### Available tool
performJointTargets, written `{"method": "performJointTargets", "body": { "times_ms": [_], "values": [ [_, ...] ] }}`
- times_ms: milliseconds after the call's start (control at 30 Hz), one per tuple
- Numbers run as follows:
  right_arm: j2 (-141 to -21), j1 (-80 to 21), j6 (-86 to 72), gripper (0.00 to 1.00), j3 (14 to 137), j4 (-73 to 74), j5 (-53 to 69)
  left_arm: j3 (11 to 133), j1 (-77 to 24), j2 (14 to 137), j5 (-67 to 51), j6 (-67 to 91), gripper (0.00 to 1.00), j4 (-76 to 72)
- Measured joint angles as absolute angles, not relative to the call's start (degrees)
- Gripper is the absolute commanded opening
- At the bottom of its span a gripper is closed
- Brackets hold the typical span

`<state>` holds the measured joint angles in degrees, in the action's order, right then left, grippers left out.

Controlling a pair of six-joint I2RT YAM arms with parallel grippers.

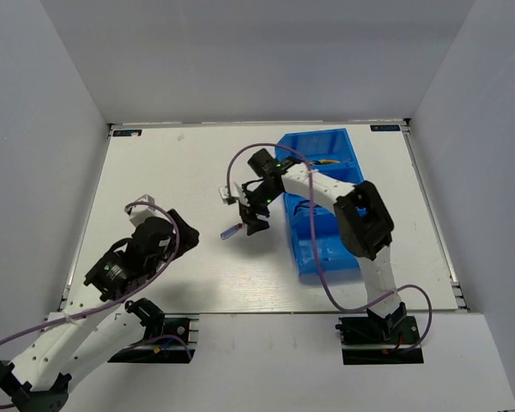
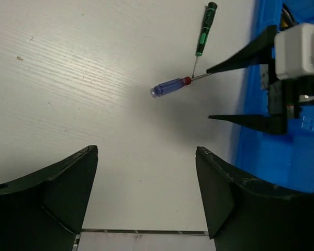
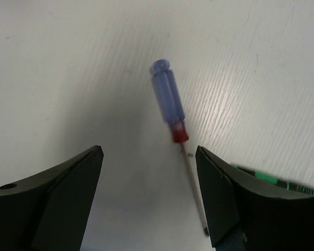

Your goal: Sort the tools into containers

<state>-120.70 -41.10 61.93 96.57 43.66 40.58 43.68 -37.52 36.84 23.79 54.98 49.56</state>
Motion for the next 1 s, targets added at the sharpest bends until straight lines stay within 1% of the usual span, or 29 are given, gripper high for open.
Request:
{"method": "performJointTargets", "body": {
  "times_ms": [167,233,267,333,367,400,433,567,600,667,733,867,933,1000],
  "values": [
    [-126.41,-44.51,61.28,0.78,99.98,38.89,37.26,43.68,-37.52,35.9,24.03,56.25,0.86,53.87],
    [-128.46,-45.34,61.06,0.76,102.08,37.82,36.05,43.68,-37.52,35.97,23.99,56.47,0.86,54.65],
    [-129.32,-45.78,60.88,0.71,102.94,37.19,35.51,43.68,-37.52,35.94,24.01,56.51,0.86,54.85],
    [-130.45,-46.46,60.99,0.64,103.66,36.49,34.41,43.68,-37.52,36.01,23.99,56.51,0.86,54.96],
    [-130.8,-46.74,61.1,0.55,103.74,36.32,34.0,43.68,-37.52,36.18,23.99,56.51,0.86,54.96],
    [-131.15,-46.98,61.45,0.5,103.74,36.23,33.56,43.68,-37.52,36.47,23.99,56.47,0.86,54.92],
    [-131.48,-47.18,61.58,0.38,103.74,36.34,33.39,43.72,-37.52,36.93,24.01,56.45,0.86,54.85],
    [-131.57,-47.51,62.98,0.19,103.77,37.34,33.41,44.01,-37.52,39.05,24.01,55.99,0.86,54.63],
    [-131.57,-47.48,63.64,0.11,103.79,37.74,33.41,44.1,-37.52,39.62,24.01,55.9,0.86,54.39],
    [-131.48,-47.44,64.12,0.04,103.77,38.17,33.58,44.23,-37.52,40.6,24.01,55.72,0.86,53.84],
    [-131.11,-47.29,64.14,0.0,103.83,39.7,33.61,44.42,-37.52,41.36,24.01,55.51,0.86,53.39],
    [-129.97,-46.35,61.36,0.0,108.16,49.06,36.64,44.42,-37.52,43.13,24.25,55.07,0.87,51.03],
    [-127.02,-45.67,60.27,0.0,110.41,52.05,38.15,44.42,-37.52,44.86,24.49,54.81,0.87,49.43],
    [-120.97,-45.01,59.48,0.0,110.8,55.2,39.66,44.42,-37.52,47.46,24.71,54.48,0.87,47.16]
  ]
}}
